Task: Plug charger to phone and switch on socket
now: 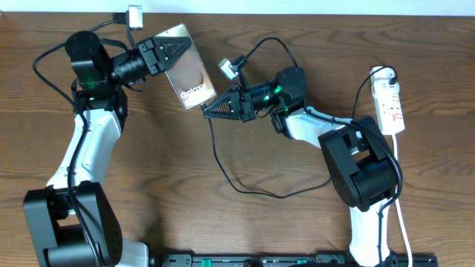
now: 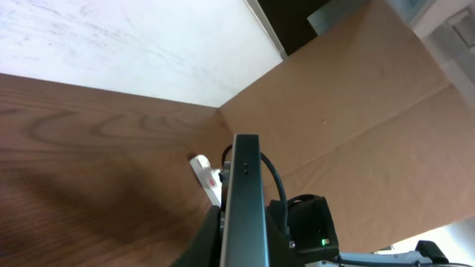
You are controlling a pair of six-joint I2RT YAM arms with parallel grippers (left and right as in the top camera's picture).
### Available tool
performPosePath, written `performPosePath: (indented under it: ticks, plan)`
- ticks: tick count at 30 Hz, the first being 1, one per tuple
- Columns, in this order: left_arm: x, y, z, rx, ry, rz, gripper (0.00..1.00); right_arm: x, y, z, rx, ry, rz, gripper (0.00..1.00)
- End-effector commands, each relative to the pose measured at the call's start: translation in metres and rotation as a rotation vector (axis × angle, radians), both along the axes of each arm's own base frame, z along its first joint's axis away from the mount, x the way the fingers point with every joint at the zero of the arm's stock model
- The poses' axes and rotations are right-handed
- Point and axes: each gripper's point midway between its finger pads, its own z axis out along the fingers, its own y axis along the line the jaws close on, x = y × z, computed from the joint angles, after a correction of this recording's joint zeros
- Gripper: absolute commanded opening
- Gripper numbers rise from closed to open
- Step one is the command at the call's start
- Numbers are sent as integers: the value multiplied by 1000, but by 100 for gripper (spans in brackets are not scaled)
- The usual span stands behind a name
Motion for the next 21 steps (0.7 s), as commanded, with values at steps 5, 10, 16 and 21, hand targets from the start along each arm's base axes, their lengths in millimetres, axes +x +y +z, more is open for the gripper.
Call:
performPosePath:
  ticks: [5,10,16,21]
  plan:
    - [-17,-12,1,5,-20,-116,7,17,3,12,36,10,-96,1]
    - [-17,-12,1,5,-21,-116,7,20,4,13,41,13,-112,1]
    - [-17,-12,1,6,-21,-116,7,22,3,14,45,17,-124,1]
    - [-17,-12,1,7,-25,-116,8,22,1,24,75,8,-135,1]
